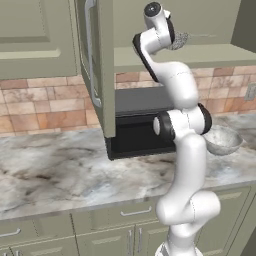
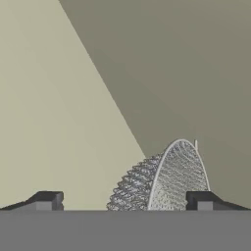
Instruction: Open the cabinet and setup a tea strainer by placing it in the bowl upright.
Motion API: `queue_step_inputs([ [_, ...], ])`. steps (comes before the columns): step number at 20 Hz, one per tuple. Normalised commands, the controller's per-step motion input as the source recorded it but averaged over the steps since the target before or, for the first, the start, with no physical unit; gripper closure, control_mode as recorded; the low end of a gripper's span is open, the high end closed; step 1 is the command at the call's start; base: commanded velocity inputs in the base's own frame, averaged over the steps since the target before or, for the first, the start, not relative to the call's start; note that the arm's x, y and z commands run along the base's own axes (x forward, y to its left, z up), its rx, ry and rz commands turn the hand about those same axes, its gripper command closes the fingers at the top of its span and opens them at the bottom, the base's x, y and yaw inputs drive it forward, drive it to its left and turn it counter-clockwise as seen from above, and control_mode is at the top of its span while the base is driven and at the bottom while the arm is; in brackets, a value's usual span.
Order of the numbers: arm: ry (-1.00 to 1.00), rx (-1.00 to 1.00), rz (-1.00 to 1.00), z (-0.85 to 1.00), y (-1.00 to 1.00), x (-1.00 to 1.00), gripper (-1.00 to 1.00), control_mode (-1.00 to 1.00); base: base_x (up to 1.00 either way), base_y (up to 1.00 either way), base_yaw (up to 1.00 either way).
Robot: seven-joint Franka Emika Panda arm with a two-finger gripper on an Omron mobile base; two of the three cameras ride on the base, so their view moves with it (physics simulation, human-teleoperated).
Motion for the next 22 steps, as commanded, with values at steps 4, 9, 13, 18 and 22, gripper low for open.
queue_step_inputs([
  [4, 0.01, 0.0, 0.0, 0.0, 0.0, 0.12, -1.0, -1.0, 0.0, 0.0, 0.0],
  [9, 0.0, 0.0, -0.05, 0.0, 0.0, 0.0, -1.0, -1.0, 0.0, 0.0, 0.0],
  [13, 0.0, -0.03, -0.08, 0.0, 0.0, -0.02, -1.0, -1.0, 0.0, 0.0, 0.0],
  [18, 0.0, -0.03, -0.09, 0.0, 0.0, 0.0, -1.0, -1.0, 0.0, 0.0, 0.0],
  [22, 0.0, 0.0, -0.06, 0.0, -0.02, 0.0, -1.0, -1.0, 0.0, 0.0, 0.0],
])
